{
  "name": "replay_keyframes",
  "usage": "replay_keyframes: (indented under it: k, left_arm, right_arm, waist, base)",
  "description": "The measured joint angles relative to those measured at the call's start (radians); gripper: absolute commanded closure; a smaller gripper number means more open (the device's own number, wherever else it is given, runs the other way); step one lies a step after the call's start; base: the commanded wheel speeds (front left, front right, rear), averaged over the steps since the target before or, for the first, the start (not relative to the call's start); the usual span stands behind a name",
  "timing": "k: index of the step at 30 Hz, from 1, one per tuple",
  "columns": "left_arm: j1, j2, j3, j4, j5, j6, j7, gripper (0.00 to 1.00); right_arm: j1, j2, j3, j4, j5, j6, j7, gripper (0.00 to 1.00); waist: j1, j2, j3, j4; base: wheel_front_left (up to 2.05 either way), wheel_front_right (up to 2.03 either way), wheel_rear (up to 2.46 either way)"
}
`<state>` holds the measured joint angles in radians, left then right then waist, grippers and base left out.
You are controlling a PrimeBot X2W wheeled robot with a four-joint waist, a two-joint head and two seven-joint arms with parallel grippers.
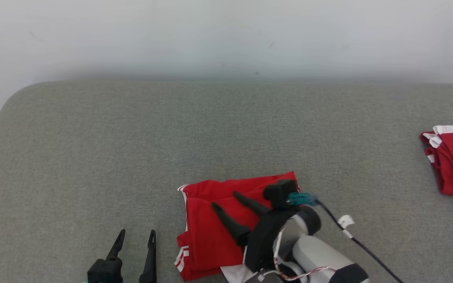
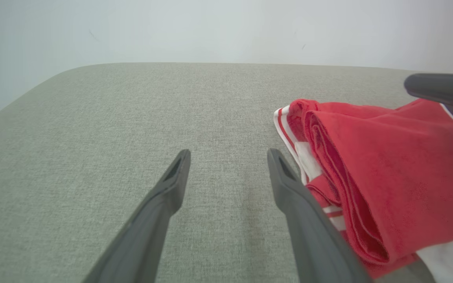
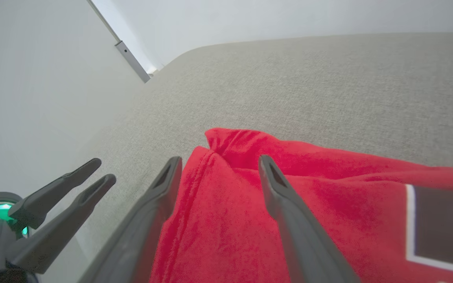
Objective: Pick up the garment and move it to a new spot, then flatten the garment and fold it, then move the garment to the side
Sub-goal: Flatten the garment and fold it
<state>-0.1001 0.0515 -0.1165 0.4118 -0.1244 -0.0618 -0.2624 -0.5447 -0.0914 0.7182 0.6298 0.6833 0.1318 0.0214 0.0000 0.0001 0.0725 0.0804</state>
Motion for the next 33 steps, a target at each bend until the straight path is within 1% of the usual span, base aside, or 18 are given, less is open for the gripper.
replay_keyframes:
  k: [4, 9, 15, 19, 22, 25, 29, 31, 33]
  left_arm:
    - [0.002, 0.000, 0.009, -0.009, 0.003, 0.008, 0.000, 0.00]
    - [0.017, 0.000, 0.026, -0.017, 0.005, 0.014, 0.000, 0.00]
    - [0.033, 0.000, 0.060, -0.023, 0.010, 0.012, 0.000, 0.00]
    - [0.040, 0.000, 0.079, -0.019, 0.007, 0.013, 0.000, 0.00]
    - [0.041, -0.001, 0.087, -0.019, 0.004, 0.013, 0.000, 0.00]
    - [0.049, 0.000, 0.100, -0.029, 0.001, 0.010, 0.000, 0.00]
    - [0.076, 0.000, 0.110, -0.038, -0.002, 0.018, 0.000, 0.00]
    - [0.085, 0.000, 0.121, -0.039, -0.003, 0.018, 0.000, 0.00]
    - [0.093, -0.001, 0.129, -0.045, -0.003, 0.018, 0.000, 0.00]
  right_arm:
    - [0.001, -0.032, -0.068, 0.040, -0.037, 0.000, -0.088, 0.00]
    - [0.056, -0.065, -0.150, 0.115, -0.073, 0.000, -0.167, 0.00]
    - [0.105, -0.084, -0.228, 0.186, -0.110, 0.000, -0.217, 0.00]
    - [0.124, -0.078, -0.269, 0.211, -0.114, 0.000, -0.226, 0.00]
    - [0.131, -0.078, -0.289, 0.213, -0.126, 0.000, -0.239, 0.00]
    - [0.141, -0.077, -0.332, 0.203, -0.146, 0.000, -0.265, 0.00]
    - [0.179, -0.064, -0.401, 0.180, -0.189, 0.000, -0.279, 0.00]
    - [0.200, -0.060, -0.436, 0.146, -0.235, 0.000, -0.281, 0.00]
    - [0.218, -0.054, -0.482, 0.087, -0.288, 0.000, -0.282, 0.00]
  waist:
    - [-0.0001, -0.0001, -0.007, -0.026]
    - [-0.0001, 0.0000, -0.016, -0.061]
    - [-0.0002, 0.0000, -0.023, -0.103]
    - [-0.0001, 0.0000, -0.026, -0.128]
    - [-0.0001, 0.0000, -0.028, -0.138]
    - [-0.0001, 0.0000, -0.033, -0.148]
    - [-0.0001, -0.0001, -0.045, -0.158]
    - [-0.0001, 0.0000, -0.048, -0.165]
    - [-0.0001, -0.0001, -0.051, -0.171]
  base:
    - [0.00, 0.00, 0.00]
    - [0.00, 0.00, 0.00]
    - [0.00, 0.00, 0.00]
    - [0.00, 0.00, 0.00]
    - [0.00, 0.00, 0.00]
    - [0.00, 0.00, 0.00]
    - [0.00, 0.00, 0.00]
    - [0.00, 0.00, 0.00]
    - [0.00, 0.00, 0.00]
